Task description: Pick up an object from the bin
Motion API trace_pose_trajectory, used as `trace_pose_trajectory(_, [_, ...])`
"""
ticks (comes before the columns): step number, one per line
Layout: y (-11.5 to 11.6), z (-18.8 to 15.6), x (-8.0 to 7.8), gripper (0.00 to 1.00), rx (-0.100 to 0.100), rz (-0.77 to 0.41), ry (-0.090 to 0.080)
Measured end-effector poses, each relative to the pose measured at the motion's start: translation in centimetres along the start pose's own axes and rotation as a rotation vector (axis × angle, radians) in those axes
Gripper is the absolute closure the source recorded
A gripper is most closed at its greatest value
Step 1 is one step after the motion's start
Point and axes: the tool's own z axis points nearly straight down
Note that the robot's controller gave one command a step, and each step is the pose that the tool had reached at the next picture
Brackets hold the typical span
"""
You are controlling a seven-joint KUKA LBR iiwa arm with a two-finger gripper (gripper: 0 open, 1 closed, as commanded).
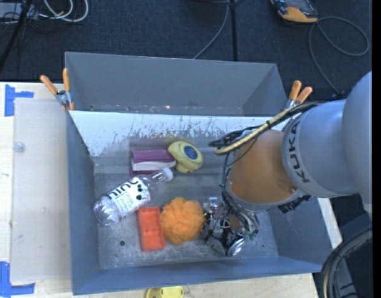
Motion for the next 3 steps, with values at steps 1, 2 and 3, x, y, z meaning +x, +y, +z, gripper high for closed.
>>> trace_pose_trajectory(1, [-1.7, -3.7, 0.3, 1.0, 0.001, -0.02, 0.017])
trace_pose_trajectory(2, [-2.7, -6.9, -0.3, 1.0, 0.002, -0.011, 0.001])
trace_pose_trajectory(3, [-2.9, -8.5, -0.3, 1.0, 0.001, -0.018, 0.015])
